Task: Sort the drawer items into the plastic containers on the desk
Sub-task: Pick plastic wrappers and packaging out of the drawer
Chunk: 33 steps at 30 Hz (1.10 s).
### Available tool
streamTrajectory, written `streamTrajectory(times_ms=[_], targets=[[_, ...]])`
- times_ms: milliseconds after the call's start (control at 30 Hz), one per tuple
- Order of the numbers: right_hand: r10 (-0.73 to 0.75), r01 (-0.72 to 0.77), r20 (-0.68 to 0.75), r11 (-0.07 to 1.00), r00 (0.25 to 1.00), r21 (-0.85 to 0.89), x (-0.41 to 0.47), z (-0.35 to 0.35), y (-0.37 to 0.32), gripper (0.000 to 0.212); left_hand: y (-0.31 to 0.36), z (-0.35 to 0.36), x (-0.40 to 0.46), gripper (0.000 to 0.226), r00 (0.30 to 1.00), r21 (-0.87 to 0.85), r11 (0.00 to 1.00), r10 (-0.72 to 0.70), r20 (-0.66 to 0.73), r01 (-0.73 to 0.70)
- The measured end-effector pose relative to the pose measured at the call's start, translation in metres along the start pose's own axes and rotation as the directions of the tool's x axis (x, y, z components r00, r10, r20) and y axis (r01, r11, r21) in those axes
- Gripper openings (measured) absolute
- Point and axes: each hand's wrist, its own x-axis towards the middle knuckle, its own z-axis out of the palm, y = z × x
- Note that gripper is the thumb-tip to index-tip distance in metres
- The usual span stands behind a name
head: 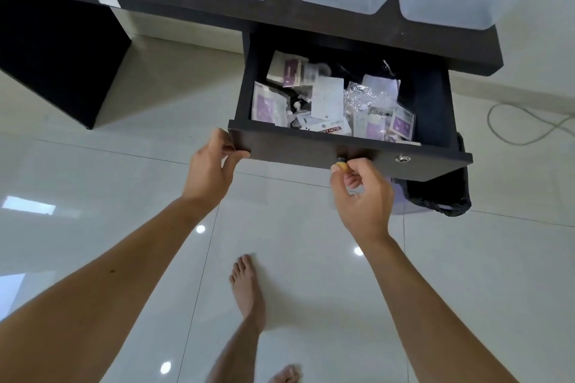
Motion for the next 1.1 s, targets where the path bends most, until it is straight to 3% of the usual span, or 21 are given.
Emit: streamTrajectory(times_ms=[533, 800, 900, 967, 1100], targets=[[0.042, -0.042, -0.005, 0.999, 0.999, 0.016, -0.074, -0.026, -0.007, 0.02, 0.0, 0.003, -0.085, 0.025, 0.998, -0.029, 0.998, -0.06, -0.037, 0.059], [0.051, -0.054, 0.071, 0.997, 0.996, 0.047, -0.08, -0.03, -0.001, 0.015, -0.006, 0.008, -0.089, 0.02, 0.994, -0.058, 0.993, -0.106, -0.014, 0.105], [0.064, -0.07, 0.087, 0.996, 0.994, 0.06, -0.079, -0.04, -0.002, 0.018, -0.005, 0.002, -0.093, 0.044, 0.992, -0.029, 0.992, -0.124, 0.006, 0.124], [0.045, -0.048, 0.042, 0.997, 0.998, 0.064, -0.072, -0.052, -0.009, 0.015, 0.0, -0.006, -0.093, 0.054, 0.996, -0.023, 0.998, -0.065, -0.058, 0.064], [-0.057, 0.062, -0.077, 0.997, 0.995, 0.056, -0.038, -0.078, -0.03, 0.01, 0.036, -0.03, -0.057, 0.037, 0.96, -0.056, 0.987, 0.133, -0.247, -0.152]])
